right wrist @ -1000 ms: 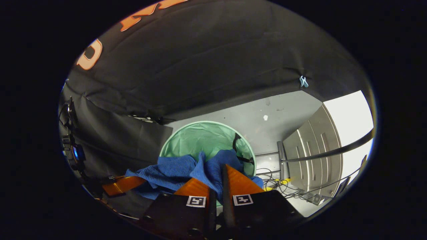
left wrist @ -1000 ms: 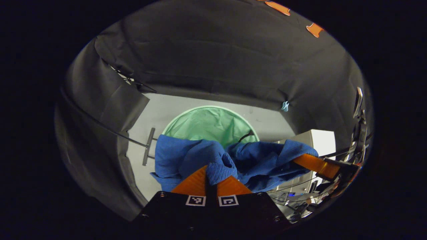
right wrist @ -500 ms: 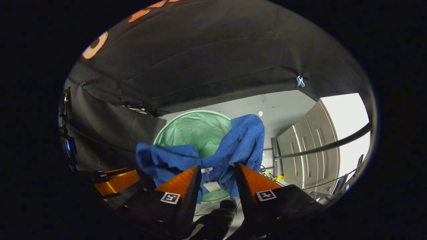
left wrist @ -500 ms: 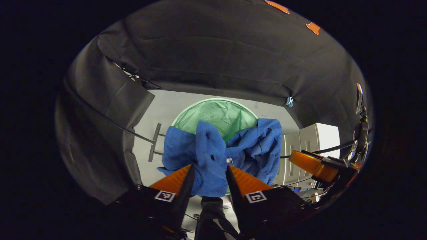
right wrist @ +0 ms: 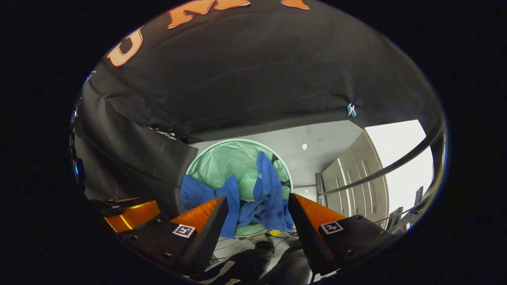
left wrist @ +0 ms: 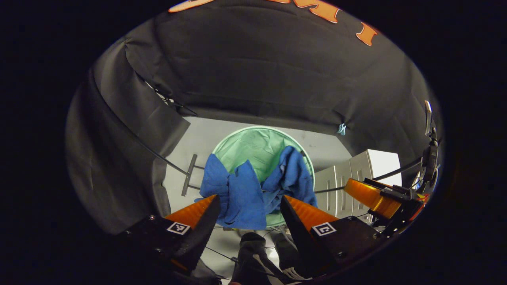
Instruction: Grasp the clothes on the hanger with both hands and then place them into the laundry hamper below.
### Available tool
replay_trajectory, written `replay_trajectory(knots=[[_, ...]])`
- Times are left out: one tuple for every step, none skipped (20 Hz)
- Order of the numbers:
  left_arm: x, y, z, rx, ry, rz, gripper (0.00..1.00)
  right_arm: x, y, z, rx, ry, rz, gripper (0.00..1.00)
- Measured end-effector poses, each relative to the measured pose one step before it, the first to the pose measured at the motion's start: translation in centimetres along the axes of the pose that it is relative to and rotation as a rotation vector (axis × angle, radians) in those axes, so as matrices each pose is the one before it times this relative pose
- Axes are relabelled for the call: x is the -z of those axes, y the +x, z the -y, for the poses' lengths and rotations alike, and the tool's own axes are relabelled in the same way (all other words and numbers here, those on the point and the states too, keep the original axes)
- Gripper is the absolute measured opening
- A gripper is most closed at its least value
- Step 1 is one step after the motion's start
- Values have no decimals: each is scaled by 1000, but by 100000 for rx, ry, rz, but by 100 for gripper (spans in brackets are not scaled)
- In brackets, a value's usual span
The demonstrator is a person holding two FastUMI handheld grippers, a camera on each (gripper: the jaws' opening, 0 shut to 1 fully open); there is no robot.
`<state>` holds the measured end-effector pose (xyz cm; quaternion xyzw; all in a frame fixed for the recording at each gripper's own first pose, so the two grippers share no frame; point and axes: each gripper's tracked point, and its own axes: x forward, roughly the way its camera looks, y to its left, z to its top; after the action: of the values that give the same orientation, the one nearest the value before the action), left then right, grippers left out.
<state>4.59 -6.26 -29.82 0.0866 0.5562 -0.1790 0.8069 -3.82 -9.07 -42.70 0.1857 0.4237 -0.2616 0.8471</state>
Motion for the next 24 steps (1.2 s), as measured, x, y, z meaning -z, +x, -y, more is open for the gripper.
replay_trajectory(knots=[[-280,-946,267,258,419,1376,97,-525,-926,196,479,-1076,2313,99],[-240,-836,211,465,424,1541,97,-555,-1093,87,421,-869,2331,99],[-452,-977,431,553,77,2106,97,-489,-1069,-157,1,-352,2427,99],[-229,-644,528,414,6,2564,97,-624,-1091,-20,47,336,2648,99],[-618,-1008,676,221,313,2837,97,-670,-1175,-14,197,605,2949,99],[-401,-1026,722,353,693,2900,97,-805,-1173,61,198,371,3158,99],[-292,-843,862,957,1136,2788,98,-693,-1231,353,166,-233,2894,99],[-455,-871,1061,800,939,2586,97,-758,-1104,304,199,-737,2596,99],[-418,-986,1088,1111,911,2832,97,-802,-919,509,38,-971,2877,99],[-773,-1076,1158,1130,855,2575,97,-943,-976,351,-25,-1344,2781,99],[-532,-1117,1163,1229,992,2790,97,-1148,-722,223,133,-1465,2996,99],[-834,-1086,1172,1330,805,3605,97,-1266,-1021,119,-327,-1476,3392,99],[-855,-953,1028,517,971,3193,97,-932,-1504,52,-426,-1139,3215,99],[-812,-1049,847,-96,1016,2823,97,-1092,-1344,324,-1004,-744,2544,99],[-998,-1179,894,93,711,3026,97,-1288,-1534,245,-1182,-775,3093,99],[-1116,-889,1186,289,202,3544,97,-1319,-1210,244,-666,-539,3426,99],[-1173,-1049,918,514,-62,3571,97,-1390,-1340,171,-589,-171,3208,99],[-1092,-1055,779,525,107,3249,97,-1518,-1180,100,-946,181,3555,99],[-1168,-1016,764,55,451,3177,97,-1429,-976,206,-617,174,3797,99],[-981,-687,538,-191,715,3369,97,-1639,-1072,33,-561,-156,3506,99],[-1343,-710,724,-340,581,3311,97,-1577,-1004,235,-407,-231,3721,99],[-926,-61,399,-232,295,2853,97,-1740,-921,102,-446,-308,3648,99],[-1035,-917,888,336,135,2539,96,-1412,-841,161,-639,-299,3373,98],[-1017,-685,959,407,690,2742,96,-1536,-684,-89,-1061,-308,3666,98]])
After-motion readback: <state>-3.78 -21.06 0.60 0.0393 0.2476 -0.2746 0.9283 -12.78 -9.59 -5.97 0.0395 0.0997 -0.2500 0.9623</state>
